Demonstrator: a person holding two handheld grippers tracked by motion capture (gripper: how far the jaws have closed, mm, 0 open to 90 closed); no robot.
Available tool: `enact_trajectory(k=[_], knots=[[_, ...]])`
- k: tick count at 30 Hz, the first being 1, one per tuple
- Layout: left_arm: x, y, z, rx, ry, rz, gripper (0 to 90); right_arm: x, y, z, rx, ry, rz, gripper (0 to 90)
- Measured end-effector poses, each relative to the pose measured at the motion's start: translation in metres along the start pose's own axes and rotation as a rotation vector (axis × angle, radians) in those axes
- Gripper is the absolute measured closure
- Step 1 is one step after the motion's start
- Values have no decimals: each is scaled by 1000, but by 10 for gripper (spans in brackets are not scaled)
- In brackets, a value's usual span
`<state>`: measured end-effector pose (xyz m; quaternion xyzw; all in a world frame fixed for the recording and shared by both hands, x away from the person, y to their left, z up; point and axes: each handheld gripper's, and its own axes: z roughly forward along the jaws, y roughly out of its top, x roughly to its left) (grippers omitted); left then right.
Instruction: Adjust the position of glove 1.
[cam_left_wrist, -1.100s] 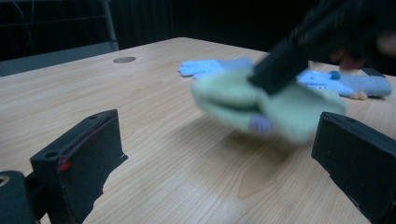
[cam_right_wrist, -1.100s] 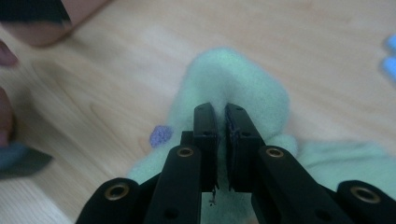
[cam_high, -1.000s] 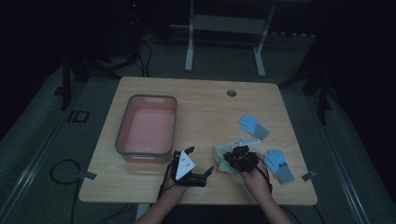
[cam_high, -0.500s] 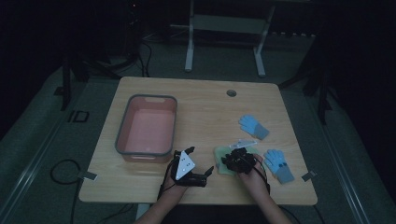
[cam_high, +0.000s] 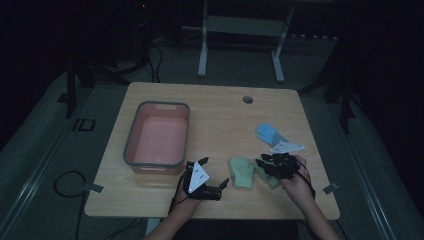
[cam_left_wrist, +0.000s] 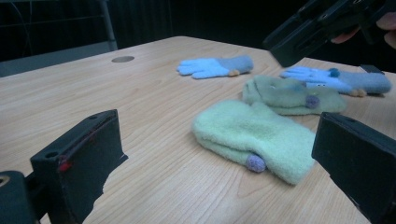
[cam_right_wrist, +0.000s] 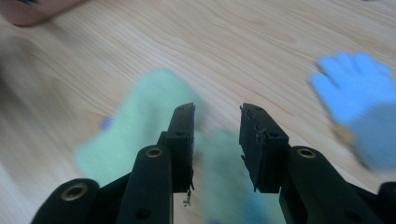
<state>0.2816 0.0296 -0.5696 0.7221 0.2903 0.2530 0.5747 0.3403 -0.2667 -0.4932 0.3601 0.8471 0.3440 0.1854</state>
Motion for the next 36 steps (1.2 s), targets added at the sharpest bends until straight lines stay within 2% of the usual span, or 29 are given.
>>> enact_trajectory(k=[5, 9, 13, 17, 21, 25, 29, 32, 36], knots=[[0, 0, 0, 2, 2, 2, 21, -22, -13, -11, 4, 0, 17, 632], [0, 0, 0, 2, 2, 3, 21, -32, -23, -12, 32, 6, 11, 617], [0, 0, 0, 2, 1, 3, 21, -33, -34, -6, 58, 42, 48, 595], [0, 0, 0, 1, 2, 3, 21, -31, -42, 5, 79, 33, 43, 580], [0, 0, 0, 1, 1, 2, 21, -30, -49, 16, 105, 14, 18, 554], [0, 0, 0, 1, 2, 2, 21, -31, -52, 18, 96, 21, 28, 563], [0, 0, 0, 1, 3, 1, 21, -30, -55, 18, 86, 13, 42, 646], [0, 0, 0, 1, 3, 1, 21, -25, -55, 18, 83, 6, 49, 751], [0, 0, 0, 1, 3, 0, 21, -18, -55, 18, 77, -30, 108, 805]])
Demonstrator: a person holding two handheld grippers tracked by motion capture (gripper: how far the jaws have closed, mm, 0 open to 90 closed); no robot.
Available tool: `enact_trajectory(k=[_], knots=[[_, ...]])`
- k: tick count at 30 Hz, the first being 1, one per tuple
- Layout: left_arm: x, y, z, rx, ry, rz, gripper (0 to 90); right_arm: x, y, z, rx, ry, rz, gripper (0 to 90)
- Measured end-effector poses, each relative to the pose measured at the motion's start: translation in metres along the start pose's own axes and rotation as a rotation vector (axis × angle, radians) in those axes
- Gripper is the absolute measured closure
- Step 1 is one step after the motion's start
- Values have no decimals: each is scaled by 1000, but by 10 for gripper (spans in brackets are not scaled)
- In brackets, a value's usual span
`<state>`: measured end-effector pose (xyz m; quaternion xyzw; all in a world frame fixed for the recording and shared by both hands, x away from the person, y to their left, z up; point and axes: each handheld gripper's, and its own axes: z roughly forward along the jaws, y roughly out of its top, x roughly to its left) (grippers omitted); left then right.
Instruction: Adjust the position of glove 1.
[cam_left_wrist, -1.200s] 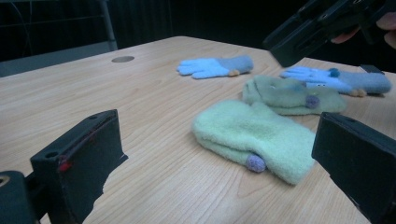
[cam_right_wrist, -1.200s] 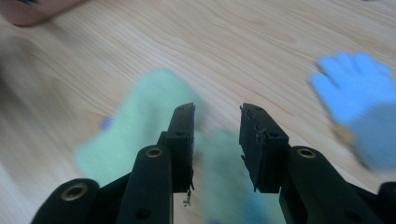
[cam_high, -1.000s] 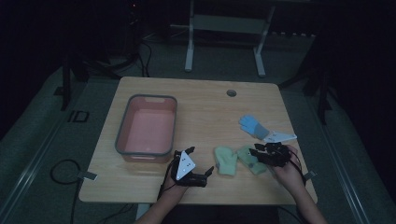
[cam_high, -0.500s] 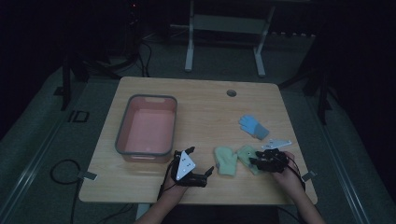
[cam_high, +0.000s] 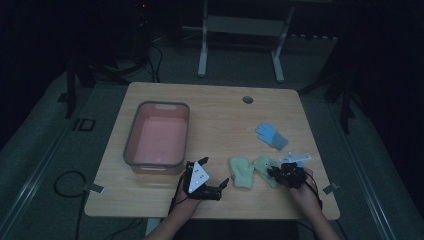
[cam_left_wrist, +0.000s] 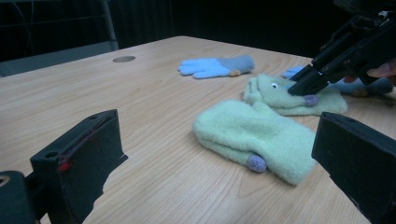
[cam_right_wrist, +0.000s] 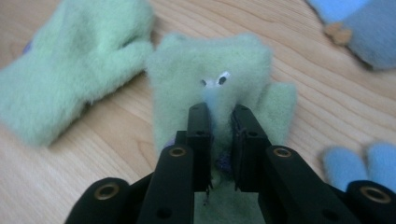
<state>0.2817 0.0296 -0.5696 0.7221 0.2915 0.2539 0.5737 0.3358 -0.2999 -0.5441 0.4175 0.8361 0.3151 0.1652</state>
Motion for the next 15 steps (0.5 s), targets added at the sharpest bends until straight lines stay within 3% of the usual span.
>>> enact_trajectory(k=[4, 8, 15], knots=[[0, 0, 0, -2, 2, 1, 21, 5, 4, -6, -19, -44, 45, 823], [0, 0, 0, -4, 3, -1, 21, 12, 16, -28, -79, -73, 81, 826], [0, 0, 0, -4, 11, -1, 21, 29, 35, -60, -119, -167, 140, 827]])
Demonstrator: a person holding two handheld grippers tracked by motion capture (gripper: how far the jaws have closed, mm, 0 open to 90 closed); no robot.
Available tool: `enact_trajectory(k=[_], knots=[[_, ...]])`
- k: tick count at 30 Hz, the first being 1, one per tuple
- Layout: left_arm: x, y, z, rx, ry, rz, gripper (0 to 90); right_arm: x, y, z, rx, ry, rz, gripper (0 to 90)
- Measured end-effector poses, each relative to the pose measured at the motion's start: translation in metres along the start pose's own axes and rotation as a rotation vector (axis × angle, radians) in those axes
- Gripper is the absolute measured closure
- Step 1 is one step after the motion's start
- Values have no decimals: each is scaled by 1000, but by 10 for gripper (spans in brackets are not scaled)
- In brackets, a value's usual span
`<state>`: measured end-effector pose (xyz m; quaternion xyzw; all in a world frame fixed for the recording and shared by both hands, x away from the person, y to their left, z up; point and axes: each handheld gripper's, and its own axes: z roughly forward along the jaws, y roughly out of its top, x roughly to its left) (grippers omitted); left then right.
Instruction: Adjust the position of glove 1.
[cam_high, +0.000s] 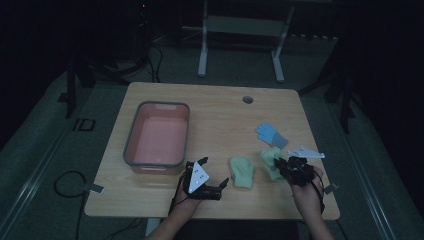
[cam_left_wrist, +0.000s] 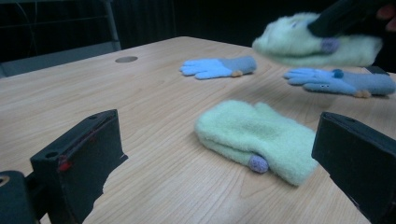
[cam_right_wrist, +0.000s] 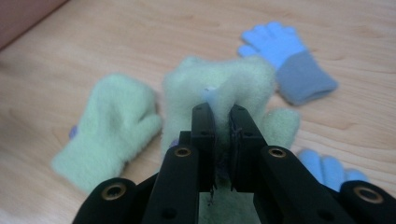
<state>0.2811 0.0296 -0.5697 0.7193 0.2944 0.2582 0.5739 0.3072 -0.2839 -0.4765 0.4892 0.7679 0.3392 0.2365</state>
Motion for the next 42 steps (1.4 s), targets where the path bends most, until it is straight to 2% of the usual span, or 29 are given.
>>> enact_trajectory(k=[6, 7, 11, 12, 18, 25, 28, 30, 33, 39, 41, 42], knots=[[-1, 0, 0, 0, 2, 4, 21, 8, 0, -5, -29, -98, 69, 827], [-1, 0, 0, 1, 2, 6, 21, 8, -1, -3, -26, -96, 94, 826], [-1, 0, 0, 0, 2, 5, 21, 9, -8, 3, -14, -96, 126, 826], [-1, 0, 0, 0, 2, 4, 21, 10, -13, 11, -3, -91, 154, 825], [-1, 0, 0, -2, 6, 3, 21, 10, -26, 32, 33, -97, 197, 825], [0, 0, 0, -4, 2, 0, 21, 12, -40, 50, 67, -100, 225, 813], [0, 0, 0, -4, 1, 1, 21, 13, -44, 54, 72, -111, 219, 786], [0, 0, 0, -3, -1, 0, 21, 10, -45, 55, 68, -103, 232, 723], [0, 0, 0, -2, -4, 1, 21, 8, -43, 51, 67, -85, 231, 683], [-1, 0, 0, 2, -5, 10, 21, 5, -35, 39, 53, -58, 150, 625], [-1, 0, 0, 2, -5, 11, 21, 3, -32, 35, 54, -68, 108, 621], [-1, 0, 0, 3, -6, 10, 21, -1, -30, 32, 51, -48, 79, 608]])
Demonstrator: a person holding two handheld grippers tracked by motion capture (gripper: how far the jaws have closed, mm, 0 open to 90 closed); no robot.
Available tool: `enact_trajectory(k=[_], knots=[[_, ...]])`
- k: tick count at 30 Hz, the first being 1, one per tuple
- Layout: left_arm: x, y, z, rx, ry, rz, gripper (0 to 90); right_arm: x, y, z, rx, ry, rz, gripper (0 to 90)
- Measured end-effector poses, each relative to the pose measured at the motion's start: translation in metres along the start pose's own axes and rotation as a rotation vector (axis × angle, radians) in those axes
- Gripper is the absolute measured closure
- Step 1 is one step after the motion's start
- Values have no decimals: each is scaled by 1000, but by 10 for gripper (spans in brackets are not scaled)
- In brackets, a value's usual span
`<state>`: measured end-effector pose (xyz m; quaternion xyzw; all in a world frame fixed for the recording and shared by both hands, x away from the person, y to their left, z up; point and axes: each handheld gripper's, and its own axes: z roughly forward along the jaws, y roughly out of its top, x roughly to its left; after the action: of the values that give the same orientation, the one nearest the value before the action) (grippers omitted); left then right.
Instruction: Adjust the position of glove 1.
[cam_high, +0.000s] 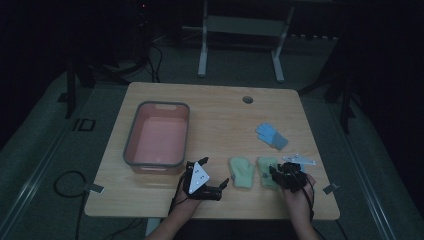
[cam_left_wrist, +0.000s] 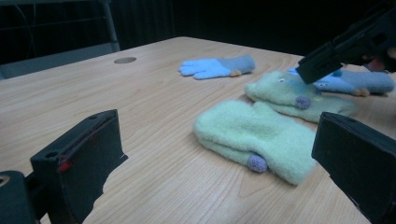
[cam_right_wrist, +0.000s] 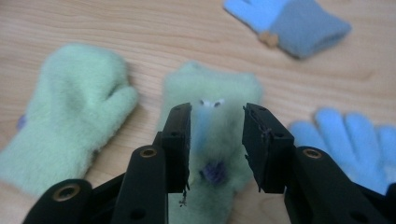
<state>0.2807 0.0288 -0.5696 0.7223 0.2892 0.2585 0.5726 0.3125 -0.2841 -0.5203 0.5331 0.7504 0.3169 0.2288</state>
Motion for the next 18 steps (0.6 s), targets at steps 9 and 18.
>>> enact_trajectory(k=[9, 18], knots=[[0, 0, 0, 1, 2, -1, 21, -20, 18, -18, -43, 70, -127, 626], [0, 0, 0, 1, 1, -1, 21, -32, 24, -14, -22, 190, -259, 623]])
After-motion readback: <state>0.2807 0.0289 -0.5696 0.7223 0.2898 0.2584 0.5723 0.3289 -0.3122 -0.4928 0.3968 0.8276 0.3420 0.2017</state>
